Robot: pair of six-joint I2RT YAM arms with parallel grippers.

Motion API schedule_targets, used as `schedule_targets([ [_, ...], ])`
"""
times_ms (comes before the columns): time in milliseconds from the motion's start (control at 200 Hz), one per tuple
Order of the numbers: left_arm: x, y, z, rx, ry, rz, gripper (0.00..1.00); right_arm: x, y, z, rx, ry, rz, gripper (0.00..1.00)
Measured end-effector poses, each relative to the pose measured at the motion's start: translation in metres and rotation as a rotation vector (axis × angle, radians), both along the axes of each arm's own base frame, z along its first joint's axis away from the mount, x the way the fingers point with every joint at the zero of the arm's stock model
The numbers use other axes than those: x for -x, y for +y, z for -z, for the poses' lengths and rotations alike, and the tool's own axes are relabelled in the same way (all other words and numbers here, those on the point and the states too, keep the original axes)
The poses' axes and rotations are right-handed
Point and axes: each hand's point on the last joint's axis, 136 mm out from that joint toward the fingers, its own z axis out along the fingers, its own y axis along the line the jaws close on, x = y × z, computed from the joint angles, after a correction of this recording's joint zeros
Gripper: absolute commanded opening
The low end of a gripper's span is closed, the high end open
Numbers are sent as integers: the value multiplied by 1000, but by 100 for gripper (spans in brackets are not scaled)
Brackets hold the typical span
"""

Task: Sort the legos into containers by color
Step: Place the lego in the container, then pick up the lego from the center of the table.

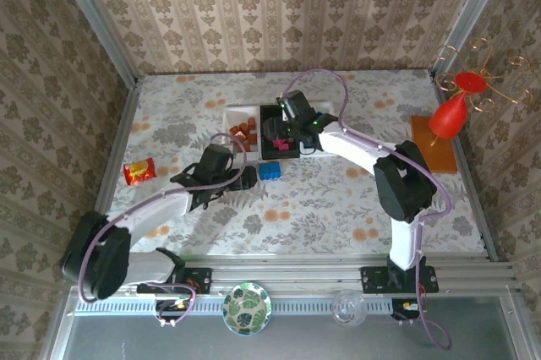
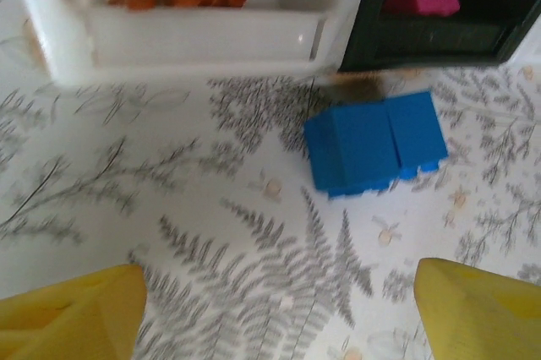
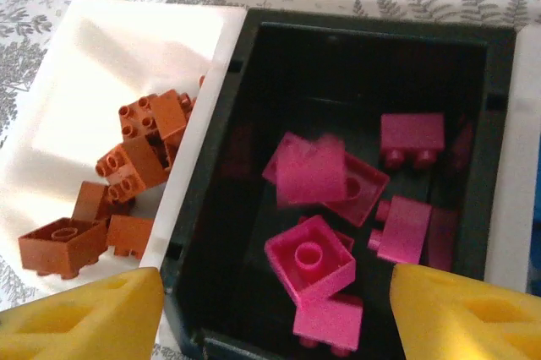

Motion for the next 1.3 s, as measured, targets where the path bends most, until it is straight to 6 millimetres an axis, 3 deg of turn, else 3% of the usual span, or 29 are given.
schedule_targets([
  [170,-8,-4,-6,19,-33,-8,87,66,-4,12,8,30,-34,74],
  [300,-4,2,-25,51,-92,-23,93,94,5,33,-3,64,-55,66],
  [435,9,15,-38,83,-138,-43,100,94,9,59,-12,112,-40,56],
  [605,30,33,-35,86,-142,-69,100,89,9,83,-22,151,-2,44],
  [855,40,43,-37,82,-147,-83,100,87,-4,89,-45,143,76,38],
  [955,40,43,-37,81,-145,-82,100,100,-27,89,-27,139,118,39],
  [1035,40,43,-37,81,-145,-82,100,108,-39,88,-8,143,130,49],
  [1130,40,43,-36,79,-143,-82,100,109,-40,88,10,141,119,64],
  [1300,40,44,-35,79,-141,-83,100,103,-31,91,36,145,96,63],
])
